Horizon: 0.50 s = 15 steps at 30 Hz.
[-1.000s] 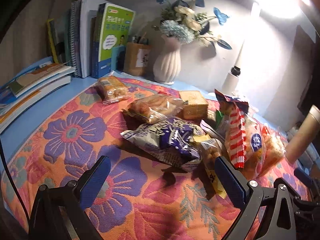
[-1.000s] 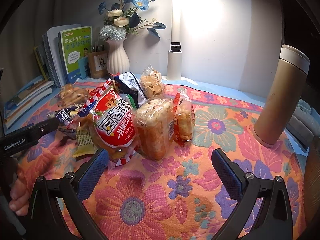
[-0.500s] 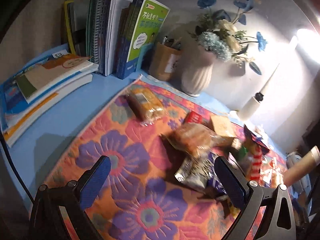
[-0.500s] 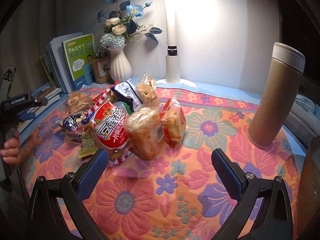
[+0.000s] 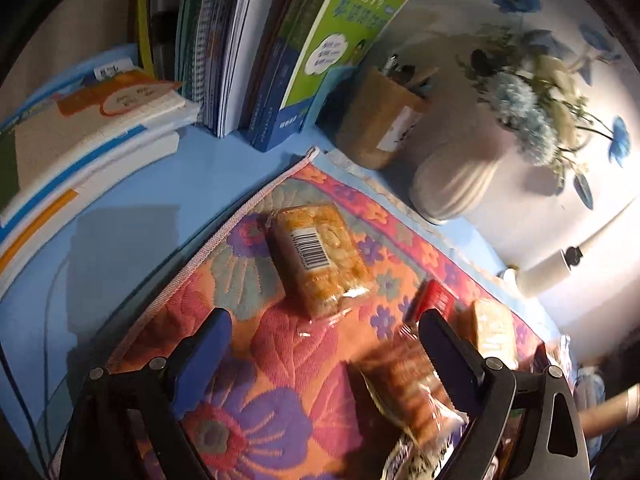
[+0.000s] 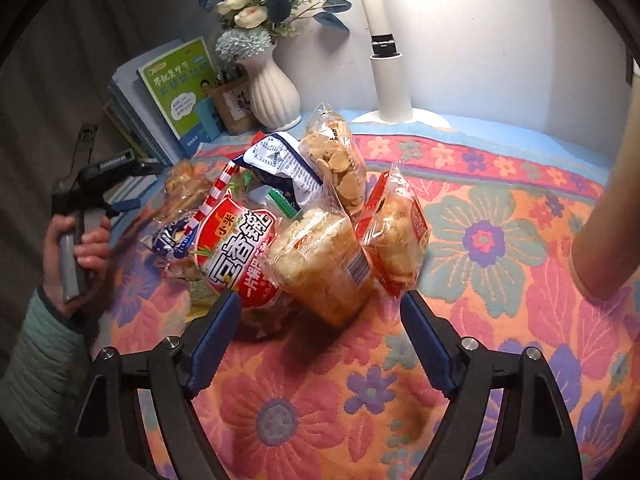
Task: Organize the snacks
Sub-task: 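Grasp a barcoded biscuit pack with left gripper while right gripper grasps a bread pack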
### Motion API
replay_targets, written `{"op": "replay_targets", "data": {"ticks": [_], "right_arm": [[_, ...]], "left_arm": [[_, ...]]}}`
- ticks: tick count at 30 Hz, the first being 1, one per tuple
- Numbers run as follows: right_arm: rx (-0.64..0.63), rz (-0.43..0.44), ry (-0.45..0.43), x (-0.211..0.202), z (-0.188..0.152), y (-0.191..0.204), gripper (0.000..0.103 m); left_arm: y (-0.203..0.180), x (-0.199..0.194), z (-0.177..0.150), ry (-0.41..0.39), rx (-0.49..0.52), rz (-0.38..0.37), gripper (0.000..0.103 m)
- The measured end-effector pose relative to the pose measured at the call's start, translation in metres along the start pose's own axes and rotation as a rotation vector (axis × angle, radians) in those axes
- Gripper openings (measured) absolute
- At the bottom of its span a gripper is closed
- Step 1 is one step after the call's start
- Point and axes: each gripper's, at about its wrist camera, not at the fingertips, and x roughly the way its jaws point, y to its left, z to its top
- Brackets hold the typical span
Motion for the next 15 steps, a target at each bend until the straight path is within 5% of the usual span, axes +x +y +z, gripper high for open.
{"op": "replay_targets", "data": {"ticks": [8,12,15], "right_arm": [[-0.183,-0.008,0.058,0.037,0.02,0.009,0.082],[-0.206,0.056,0.039,0.04,0.023,0.009,0.082],[-0.185,0.109,0.029,0.044,0.024,0.006,0.082]], "left_arm": [[-0.002,0.043,0.017,0.015,-0.047,0.062,0.093],[-0.01,0.059,0.017,0.003,-0.007,0.112,0.092],[-0.02,0.063,0.015,-0.009,0.074,0.149,0.061]]}}
